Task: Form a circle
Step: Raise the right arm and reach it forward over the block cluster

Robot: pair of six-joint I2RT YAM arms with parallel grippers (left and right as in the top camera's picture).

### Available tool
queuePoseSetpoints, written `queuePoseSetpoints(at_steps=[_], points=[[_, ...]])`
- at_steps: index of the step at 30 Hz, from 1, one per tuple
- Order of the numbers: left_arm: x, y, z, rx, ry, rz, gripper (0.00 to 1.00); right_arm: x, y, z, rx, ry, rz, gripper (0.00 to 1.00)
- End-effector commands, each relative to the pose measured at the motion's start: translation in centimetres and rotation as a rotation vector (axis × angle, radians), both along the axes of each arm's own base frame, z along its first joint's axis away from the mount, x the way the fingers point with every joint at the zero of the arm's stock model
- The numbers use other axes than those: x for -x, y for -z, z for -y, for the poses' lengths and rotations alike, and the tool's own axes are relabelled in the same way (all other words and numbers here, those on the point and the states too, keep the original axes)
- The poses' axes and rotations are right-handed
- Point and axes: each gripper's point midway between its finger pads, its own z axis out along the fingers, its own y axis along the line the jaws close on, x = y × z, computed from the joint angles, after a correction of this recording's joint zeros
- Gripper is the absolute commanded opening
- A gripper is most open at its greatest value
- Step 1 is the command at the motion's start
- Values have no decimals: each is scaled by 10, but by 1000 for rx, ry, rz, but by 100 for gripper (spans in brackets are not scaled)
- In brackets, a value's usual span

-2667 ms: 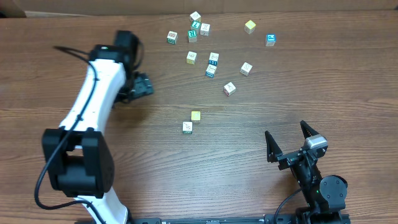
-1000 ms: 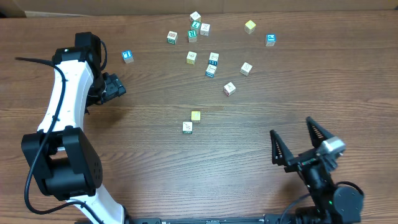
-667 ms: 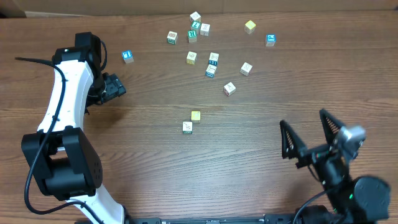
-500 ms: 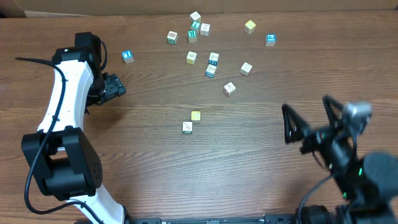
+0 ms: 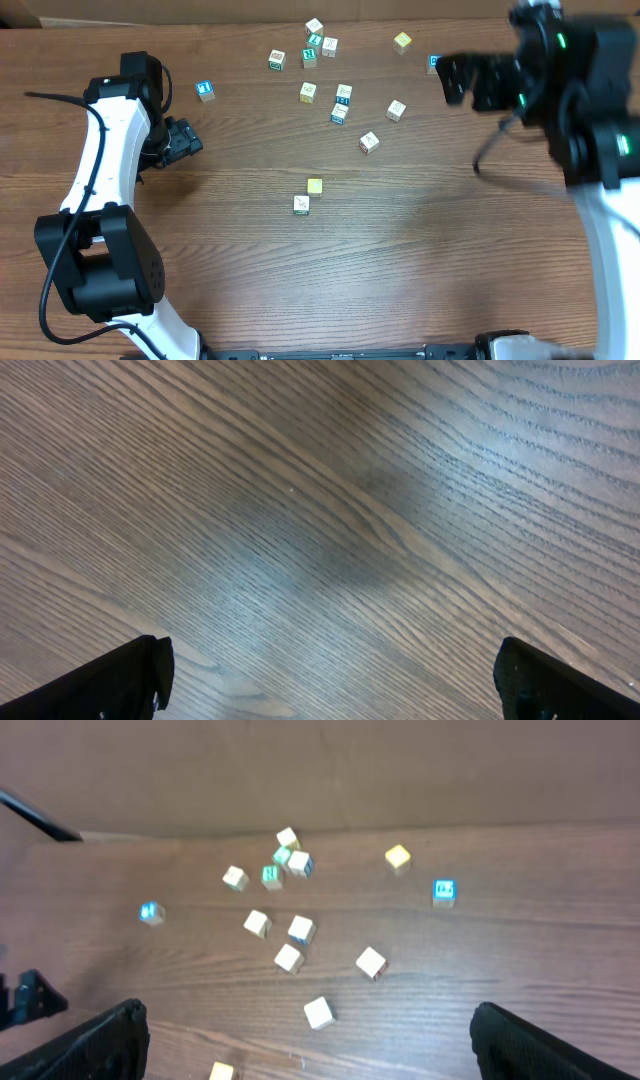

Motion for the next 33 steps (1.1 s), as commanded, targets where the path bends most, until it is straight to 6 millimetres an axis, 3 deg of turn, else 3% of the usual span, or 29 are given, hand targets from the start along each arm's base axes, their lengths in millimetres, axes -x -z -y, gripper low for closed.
queuePoseSetpoints(at_steps=[1, 5, 7, 9, 12, 13, 16, 20, 25, 30, 33], points=[[-3, -11, -3, -17, 17, 26, 100, -30, 13, -12, -17, -43, -52, 100], [-3, -11, -3, -17, 17, 26, 100, -46, 51, -35, -92, -139, -159, 100], [-3, -11, -3, -17, 17, 27, 100, -50, 72, -36, -91, -137, -220, 100], [-3, -11, -3, -17, 17, 26, 100, -52, 90, -36, -87, -136, -274, 83], [-3, -11, -3, -17, 17, 27, 100, -57, 114, -32, -64, -114, -334, 46], [-3, -11, -3, -17, 17, 26, 100, -59, 123, -31, -54, -105, -351, 43], [-3, -11, -3, -17, 17, 26, 100, -64, 148, -27, -32, -86, -410, 44], [-3, -11, -3, -17, 17, 27, 100, -66, 174, -27, -52, -54, -488, 54], [-3, -11, -3, -17, 17, 26, 100, -73, 207, -28, -91, 28, -581, 58], [-3, -11, -3, -17, 16, 26, 100, -80, 247, -19, -40, 233, -658, 63], [-3, -11, -3, -17, 17, 26, 100, -81, 262, -21, -45, 328, -689, 65]])
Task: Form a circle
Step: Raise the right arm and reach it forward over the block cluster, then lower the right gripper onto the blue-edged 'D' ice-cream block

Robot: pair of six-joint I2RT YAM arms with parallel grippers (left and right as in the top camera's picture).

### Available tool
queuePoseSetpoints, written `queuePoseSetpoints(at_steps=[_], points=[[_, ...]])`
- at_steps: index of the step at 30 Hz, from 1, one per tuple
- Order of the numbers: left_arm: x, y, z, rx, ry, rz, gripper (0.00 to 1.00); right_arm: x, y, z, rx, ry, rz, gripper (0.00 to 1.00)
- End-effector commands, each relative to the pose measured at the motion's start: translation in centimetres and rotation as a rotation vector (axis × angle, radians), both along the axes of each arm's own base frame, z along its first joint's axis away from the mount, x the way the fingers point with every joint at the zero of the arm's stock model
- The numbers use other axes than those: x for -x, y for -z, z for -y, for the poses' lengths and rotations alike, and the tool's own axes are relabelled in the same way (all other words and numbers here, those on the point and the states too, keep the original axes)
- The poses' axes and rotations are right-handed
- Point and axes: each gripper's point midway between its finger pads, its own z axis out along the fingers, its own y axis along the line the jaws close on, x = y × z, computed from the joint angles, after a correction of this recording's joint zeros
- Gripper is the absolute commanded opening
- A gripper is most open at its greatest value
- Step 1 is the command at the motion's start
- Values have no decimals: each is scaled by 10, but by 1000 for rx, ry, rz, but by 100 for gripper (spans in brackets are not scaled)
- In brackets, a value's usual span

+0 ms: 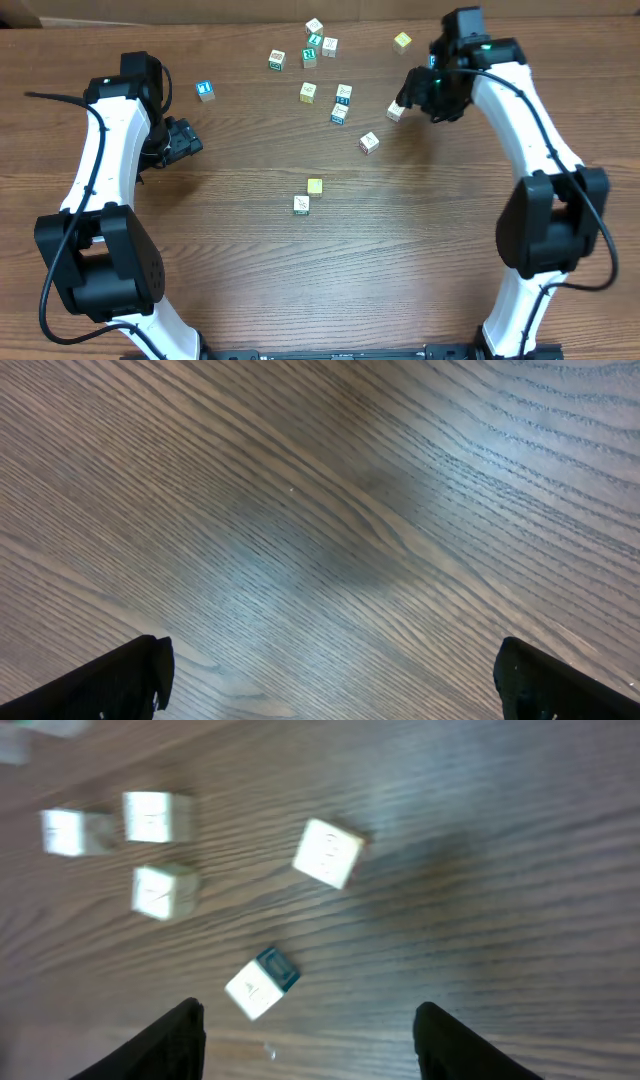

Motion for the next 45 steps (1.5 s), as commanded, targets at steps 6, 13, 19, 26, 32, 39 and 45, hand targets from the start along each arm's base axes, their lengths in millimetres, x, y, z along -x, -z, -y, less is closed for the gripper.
queuePoseSetpoints(at_steps=[6, 13, 19, 26, 32, 39, 45], points=[[-3, -11, -3, -18, 17, 26, 100, -7, 27, -24, 36, 234, -44, 66], [-3, -11, -3, -18, 17, 26, 100, 3, 45, -48, 171, 348, -32, 67], [-3, -11, -3, -18, 17, 26, 100, 14, 66, -58, 235, 424, -54, 73], [-3, -11, -3, -18, 17, 26, 100, 19, 84, -59, 255, 426, -94, 60], [-3, -11, -3, -18, 16, 26, 100, 24, 88, -61, 244, 418, -121, 52], [-3, -11, -3, -18, 17, 26, 100, 34, 90, -66, 226, 394, -170, 41], [-3, -11, -3, -17, 17, 26, 100, 36, 91, -69, 237, 282, -172, 46]])
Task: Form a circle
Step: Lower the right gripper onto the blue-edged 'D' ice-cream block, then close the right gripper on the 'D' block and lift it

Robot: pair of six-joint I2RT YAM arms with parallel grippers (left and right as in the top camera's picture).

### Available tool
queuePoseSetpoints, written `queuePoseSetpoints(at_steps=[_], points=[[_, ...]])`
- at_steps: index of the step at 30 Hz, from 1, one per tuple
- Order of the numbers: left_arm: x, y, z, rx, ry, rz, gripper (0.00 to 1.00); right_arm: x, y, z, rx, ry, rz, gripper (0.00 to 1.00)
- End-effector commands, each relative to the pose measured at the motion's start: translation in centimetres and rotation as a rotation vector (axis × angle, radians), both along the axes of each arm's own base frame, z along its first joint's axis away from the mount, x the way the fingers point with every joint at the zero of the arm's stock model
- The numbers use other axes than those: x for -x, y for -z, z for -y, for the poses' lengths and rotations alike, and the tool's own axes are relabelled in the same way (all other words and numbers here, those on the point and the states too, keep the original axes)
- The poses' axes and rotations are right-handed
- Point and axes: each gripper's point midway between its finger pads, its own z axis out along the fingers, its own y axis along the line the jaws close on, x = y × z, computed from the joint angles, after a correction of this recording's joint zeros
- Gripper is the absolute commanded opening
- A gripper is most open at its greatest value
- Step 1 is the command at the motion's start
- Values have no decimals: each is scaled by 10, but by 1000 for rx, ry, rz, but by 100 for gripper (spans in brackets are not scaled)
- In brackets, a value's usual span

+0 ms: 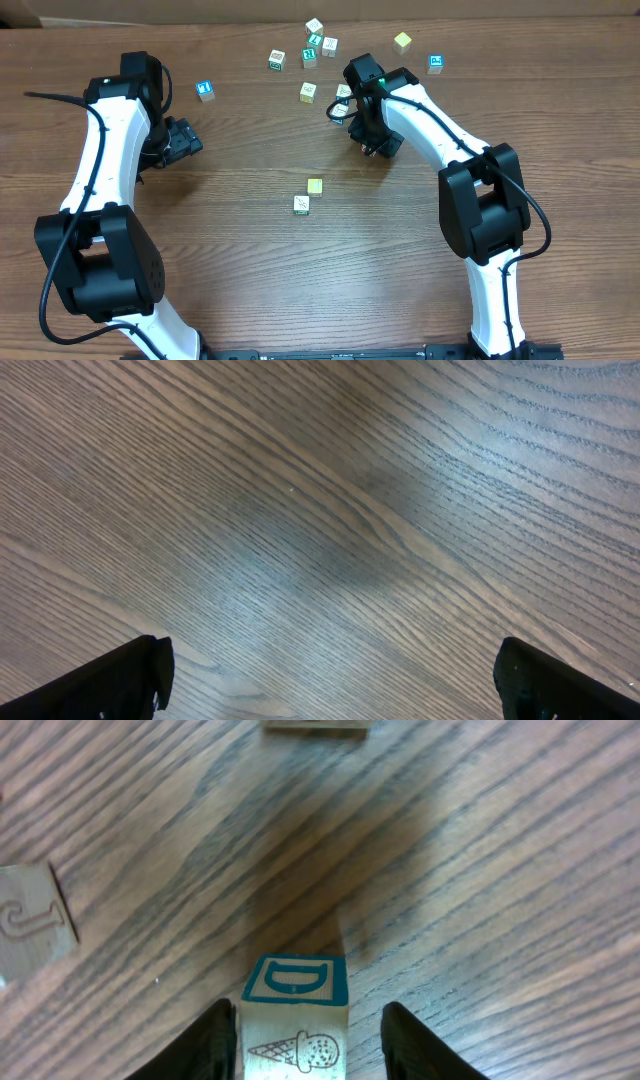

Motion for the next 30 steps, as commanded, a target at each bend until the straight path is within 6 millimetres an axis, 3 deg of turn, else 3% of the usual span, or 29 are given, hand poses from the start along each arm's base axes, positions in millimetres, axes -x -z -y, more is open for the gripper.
queuePoseSetpoints(at_steps=[1, 4, 6, 7, 12, 17, 21, 27, 30], points=[[-3, -11, -3, -18, 17, 26, 100, 1, 2, -2, -9, -94, -17, 47], [-3, -11, -3, -18, 17, 26, 100, 1, 2, -4, -12, -124, -18, 42], [-3, -11, -3, -18, 17, 26, 100, 2, 2, -3, -10, -126, -22, 26], [-3, -11, -3, -17, 17, 26, 100, 3, 2, -3, -10, -126, -25, 25], [-3, -11, -3, -18, 17, 26, 100, 4, -11, -9, -39, -207, -16, 32], [-3, -11, -3, -17, 17, 26, 100, 9, -57, -11, -59, -331, 41, 31], [-3, -11, -3, -18, 17, 26, 100, 30, -86, -13, -105, -404, 19, 31], [-3, -11, -3, -18, 17, 26, 100, 60, -82, -13, -106, -485, -87, 33], [-3, -11, -3, -18, 17, 26, 100, 56, -76, -13, -93, -488, -69, 47]])
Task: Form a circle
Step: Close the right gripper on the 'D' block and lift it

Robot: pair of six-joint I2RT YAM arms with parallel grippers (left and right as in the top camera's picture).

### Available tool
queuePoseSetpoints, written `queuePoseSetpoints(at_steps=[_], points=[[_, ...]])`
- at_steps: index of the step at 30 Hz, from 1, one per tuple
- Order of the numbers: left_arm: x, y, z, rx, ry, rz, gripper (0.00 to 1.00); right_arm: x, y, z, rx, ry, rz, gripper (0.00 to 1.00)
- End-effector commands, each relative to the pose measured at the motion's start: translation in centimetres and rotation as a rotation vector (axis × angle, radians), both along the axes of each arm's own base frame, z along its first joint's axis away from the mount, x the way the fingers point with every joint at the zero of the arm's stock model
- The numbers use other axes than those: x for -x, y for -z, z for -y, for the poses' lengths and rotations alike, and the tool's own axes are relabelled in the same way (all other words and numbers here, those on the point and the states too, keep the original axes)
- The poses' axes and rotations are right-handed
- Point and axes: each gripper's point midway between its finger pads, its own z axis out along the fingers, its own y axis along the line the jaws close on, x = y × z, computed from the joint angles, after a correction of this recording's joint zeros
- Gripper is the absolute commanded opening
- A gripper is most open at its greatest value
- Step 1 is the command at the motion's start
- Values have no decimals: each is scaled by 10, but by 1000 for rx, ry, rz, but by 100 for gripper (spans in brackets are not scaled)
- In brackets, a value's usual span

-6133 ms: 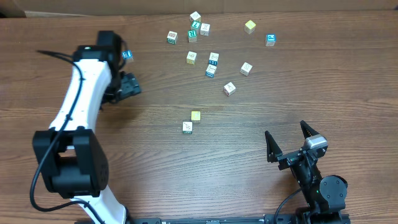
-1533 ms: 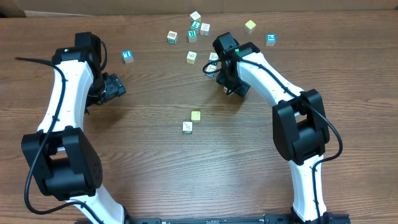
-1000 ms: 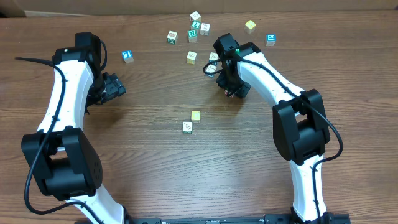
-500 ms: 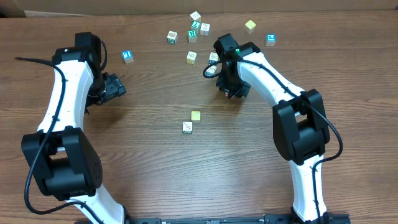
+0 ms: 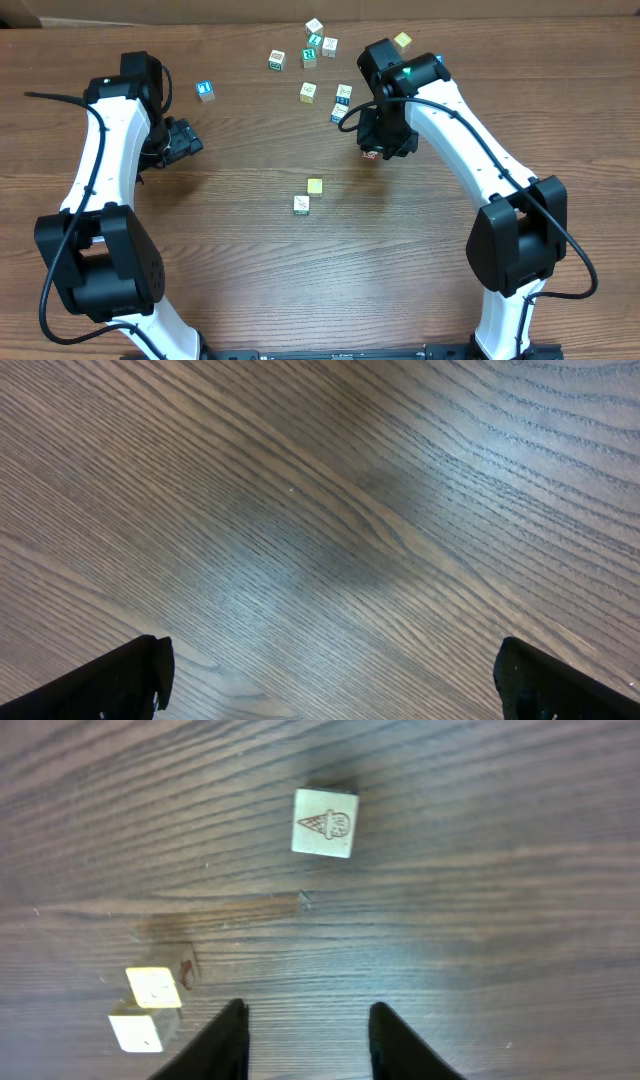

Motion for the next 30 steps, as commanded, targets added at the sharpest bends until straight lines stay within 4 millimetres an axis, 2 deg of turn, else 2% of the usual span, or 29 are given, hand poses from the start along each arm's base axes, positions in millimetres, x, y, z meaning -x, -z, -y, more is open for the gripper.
queuePoseSetpoints(at_steps=[1, 4, 5, 10, 13, 17, 24, 30], points=[[-3, -11, -3, -18, 17, 26, 100, -2, 12, -1, 19, -43, 15, 52], [-3, -11, -3, -18, 17, 26, 100, -15, 22, 4, 47, -32, 72, 70], [-4, -11, -3, -18, 17, 27, 100, -19, 27, 4, 43, -30, 84, 71], [-3, -11, -3, -18, 17, 26, 100, -26, 58, 2, 35, -24, 108, 70], [-3, -11, -3, -17, 17, 27, 100, -34, 69, -1, 19, -23, 146, 70], [-3, -11, -3, -17, 17, 27, 100, -46, 73, -1, 24, -14, 205, 56], [-3, -11, -3, -18, 17, 26, 100, -45, 77, 5, 51, -10, 204, 56], [-3, -11, -3, -17, 16, 27, 100, -42, 88, 10, 71, -1, 210, 53]])
